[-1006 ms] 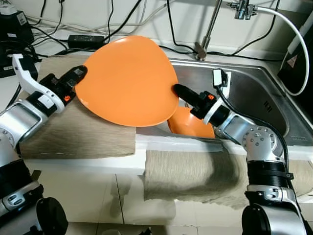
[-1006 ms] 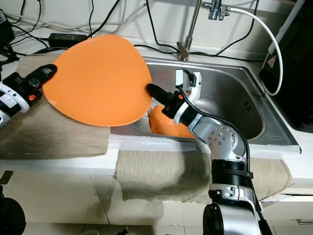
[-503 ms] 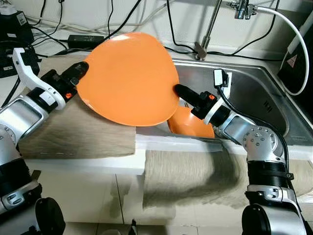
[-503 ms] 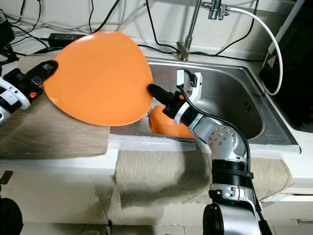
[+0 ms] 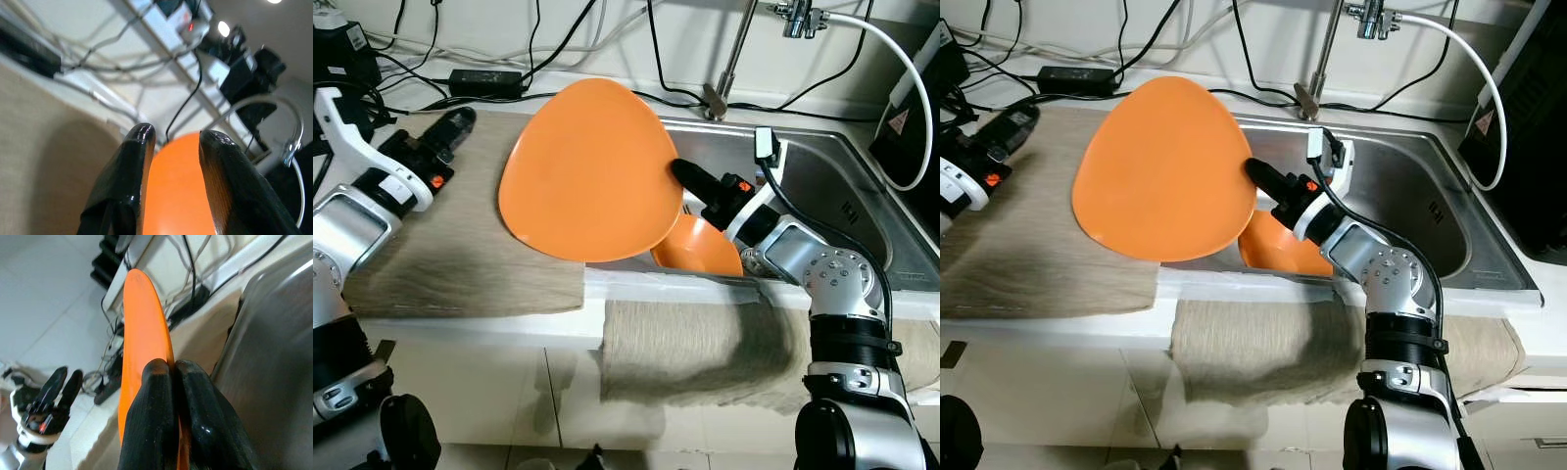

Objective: Kitchen organization

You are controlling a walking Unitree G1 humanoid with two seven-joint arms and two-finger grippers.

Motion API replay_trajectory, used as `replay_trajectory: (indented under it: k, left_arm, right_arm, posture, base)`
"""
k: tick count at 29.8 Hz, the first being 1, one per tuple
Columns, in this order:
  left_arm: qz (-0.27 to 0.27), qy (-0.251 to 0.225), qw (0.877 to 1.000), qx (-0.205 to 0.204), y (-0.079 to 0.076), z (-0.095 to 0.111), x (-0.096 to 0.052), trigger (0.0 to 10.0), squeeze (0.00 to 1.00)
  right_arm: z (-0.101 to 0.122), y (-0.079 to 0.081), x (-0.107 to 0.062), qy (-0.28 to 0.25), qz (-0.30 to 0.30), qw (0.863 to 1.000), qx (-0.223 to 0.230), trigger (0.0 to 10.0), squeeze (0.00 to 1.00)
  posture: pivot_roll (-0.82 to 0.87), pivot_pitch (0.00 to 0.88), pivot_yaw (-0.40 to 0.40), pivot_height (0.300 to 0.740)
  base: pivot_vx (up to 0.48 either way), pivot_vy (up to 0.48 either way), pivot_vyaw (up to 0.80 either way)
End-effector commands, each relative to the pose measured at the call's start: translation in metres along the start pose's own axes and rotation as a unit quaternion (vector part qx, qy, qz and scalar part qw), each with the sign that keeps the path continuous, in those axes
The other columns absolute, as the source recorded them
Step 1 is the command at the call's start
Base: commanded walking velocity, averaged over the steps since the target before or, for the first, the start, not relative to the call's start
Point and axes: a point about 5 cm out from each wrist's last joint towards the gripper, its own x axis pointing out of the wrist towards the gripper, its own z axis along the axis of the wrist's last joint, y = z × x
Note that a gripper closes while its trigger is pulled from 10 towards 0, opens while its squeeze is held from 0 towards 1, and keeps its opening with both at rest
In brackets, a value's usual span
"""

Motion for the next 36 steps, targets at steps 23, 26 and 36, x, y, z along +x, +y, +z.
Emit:
replay_trajectory:
  k: [23,26,36]
  left_arm:
    - [-0.085,0.164,0.901,0.394,-0.034,-0.064,0.005,10.0,0.00]
    - [-0.085,0.164,0.901,0.394,-0.034,-0.064,0.005,10.0,0.00]
    - [-0.085,0.164,0.901,0.394,-0.034,-0.064,0.005,10.0,0.00]
  right_arm:
    - [0.077,-0.011,-0.019,-0.108,-0.105,0.981,-0.126,0.0,0.00]
    - [0.077,-0.011,-0.019,-0.108,-0.105,0.981,-0.126,0.0,0.00]
    - [0.077,-0.011,-0.019,-0.108,-0.105,0.981,-0.126,0.0,0.00]
  posture:
    - [0.00,0.000,-0.052,0.740]
    - [0.00,0.000,-0.052,0.740]
    - [0.00,0.000,-0.052,0.740]
  base:
    - [0.000,0.000,0.00]
    - [0.000,0.000,0.00]
    - [0.000,0.000,0.00]
